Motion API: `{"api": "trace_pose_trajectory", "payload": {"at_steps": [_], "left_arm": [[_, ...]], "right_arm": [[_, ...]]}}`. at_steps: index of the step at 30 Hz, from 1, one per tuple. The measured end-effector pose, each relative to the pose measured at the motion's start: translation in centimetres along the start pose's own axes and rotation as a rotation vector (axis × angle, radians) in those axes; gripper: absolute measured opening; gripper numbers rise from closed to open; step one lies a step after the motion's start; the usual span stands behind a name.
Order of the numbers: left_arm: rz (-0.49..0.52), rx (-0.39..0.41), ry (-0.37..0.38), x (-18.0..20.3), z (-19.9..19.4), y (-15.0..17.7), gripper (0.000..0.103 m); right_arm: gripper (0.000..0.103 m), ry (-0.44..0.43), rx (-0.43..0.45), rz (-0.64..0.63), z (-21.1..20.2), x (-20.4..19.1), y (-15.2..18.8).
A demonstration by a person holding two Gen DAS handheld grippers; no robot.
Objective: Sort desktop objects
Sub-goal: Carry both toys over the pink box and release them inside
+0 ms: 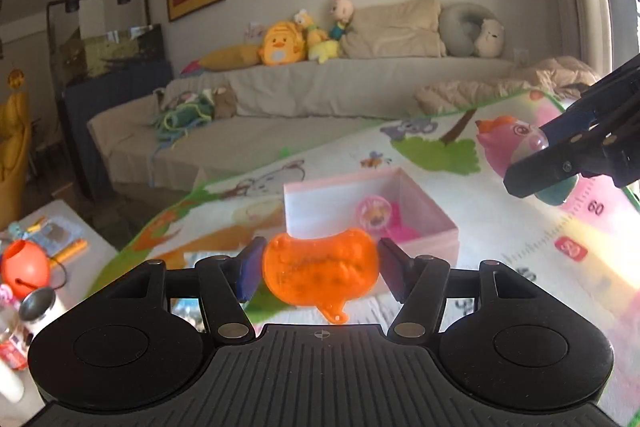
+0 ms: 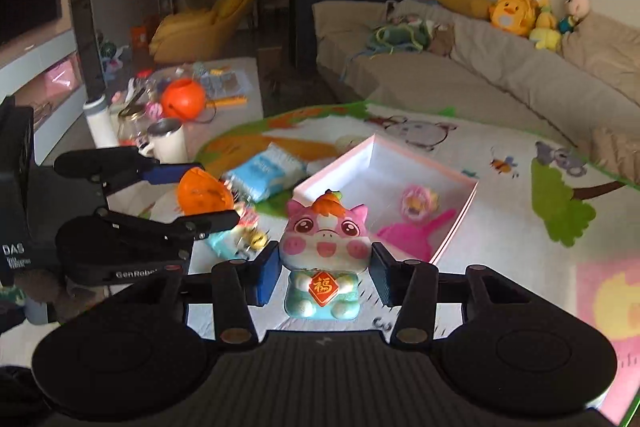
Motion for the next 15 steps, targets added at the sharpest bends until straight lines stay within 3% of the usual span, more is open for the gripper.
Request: {"api": "trace_pose_trajectory", "payload": {"at_steps": [5, 7, 9, 11, 15], "left_arm": [[-0.083, 0.018, -0.017, -1.7, 7.4, -3.8, 0.067], [-0.171, -0.026, -0.021, -3.2, 9.7, -4.0, 0.075], [-0.247, -0.041, -0.003, -4.6, 9.8, -3.0, 0.088], [-0.250, -0.046, -0.021, -5.9, 8.4, -0.7, 0.097], [-0.206, -0.085, -0.105, -7.1, 5.3, 5.0, 0.097]], "right_arm": [[0.047, 0.092, 0.037, 0.077, 4.3, 4.2, -5.0], [0.050, 0.101, 0.020, 0.109, 7.1, 5.5, -6.0], [0.051, 0.112, -0.032, 0.180, 10.2, 7.3, -5.9], [0.051, 0.094, -0.077, 0.227, 12.2, 8.2, -5.2], [0.051, 0.096, -0.128, 0.229, 15.2, 8.2, -3.5]]}}
Point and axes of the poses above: each gripper's, at about its wrist camera, not at the fingertips, and z roughly the way its jaws point, x to its right, y to its underside, the point moved 8 cm from there along z, roughly the way its jaws point, and after that the axes turned 5 degrees about y, right-handed, at the moved point
